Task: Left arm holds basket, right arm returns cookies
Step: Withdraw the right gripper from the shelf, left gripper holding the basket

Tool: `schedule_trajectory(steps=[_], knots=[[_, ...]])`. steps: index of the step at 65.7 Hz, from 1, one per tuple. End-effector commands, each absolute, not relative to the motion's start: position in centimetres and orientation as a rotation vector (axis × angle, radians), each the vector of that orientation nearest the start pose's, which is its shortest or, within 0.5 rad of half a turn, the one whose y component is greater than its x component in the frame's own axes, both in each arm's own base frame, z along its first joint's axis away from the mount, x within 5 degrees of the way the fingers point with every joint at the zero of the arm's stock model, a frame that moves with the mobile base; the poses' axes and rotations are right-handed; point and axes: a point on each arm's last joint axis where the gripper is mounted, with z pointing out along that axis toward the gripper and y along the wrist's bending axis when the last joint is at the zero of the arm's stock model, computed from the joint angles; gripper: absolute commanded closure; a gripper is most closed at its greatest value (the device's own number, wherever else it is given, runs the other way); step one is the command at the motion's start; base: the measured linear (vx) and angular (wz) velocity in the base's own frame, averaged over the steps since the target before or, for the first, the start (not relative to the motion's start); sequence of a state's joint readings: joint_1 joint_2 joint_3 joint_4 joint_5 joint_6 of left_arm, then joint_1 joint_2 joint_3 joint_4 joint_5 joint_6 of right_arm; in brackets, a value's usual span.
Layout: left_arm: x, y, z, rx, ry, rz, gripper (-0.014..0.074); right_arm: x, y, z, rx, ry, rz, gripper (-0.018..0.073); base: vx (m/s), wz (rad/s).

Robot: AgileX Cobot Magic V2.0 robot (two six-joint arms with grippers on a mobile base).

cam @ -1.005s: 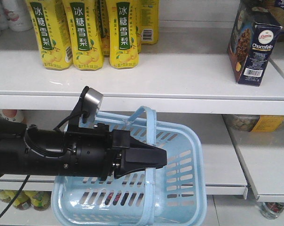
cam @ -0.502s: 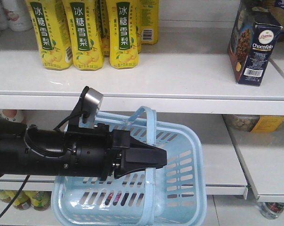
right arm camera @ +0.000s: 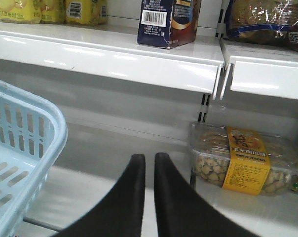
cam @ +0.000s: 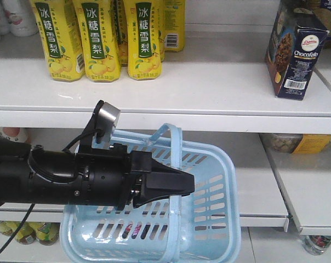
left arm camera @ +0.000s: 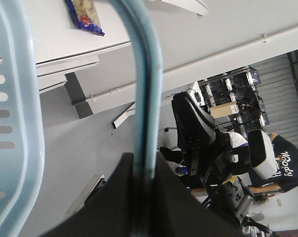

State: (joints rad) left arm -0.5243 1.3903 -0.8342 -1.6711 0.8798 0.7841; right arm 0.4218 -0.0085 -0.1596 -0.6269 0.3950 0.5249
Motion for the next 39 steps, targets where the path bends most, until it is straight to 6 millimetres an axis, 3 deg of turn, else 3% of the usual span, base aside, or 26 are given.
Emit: schedule_trajectory(steps=[1, 39], knots=[[19.84, -19.9, 32.48, 0.234, 2.072, -1.876, 0.0599, 4.67, 0.14, 25.09, -0.25, 1.547, 0.101, 0.057, 0.0, 0.0], [19.75, -19.85, 32.55, 0.242, 2.072, -1.87, 0.0599, 4.67, 0.14, 25.09, -0.25, 1.547, 0.101, 0.0569, 0.0, 0.0]])
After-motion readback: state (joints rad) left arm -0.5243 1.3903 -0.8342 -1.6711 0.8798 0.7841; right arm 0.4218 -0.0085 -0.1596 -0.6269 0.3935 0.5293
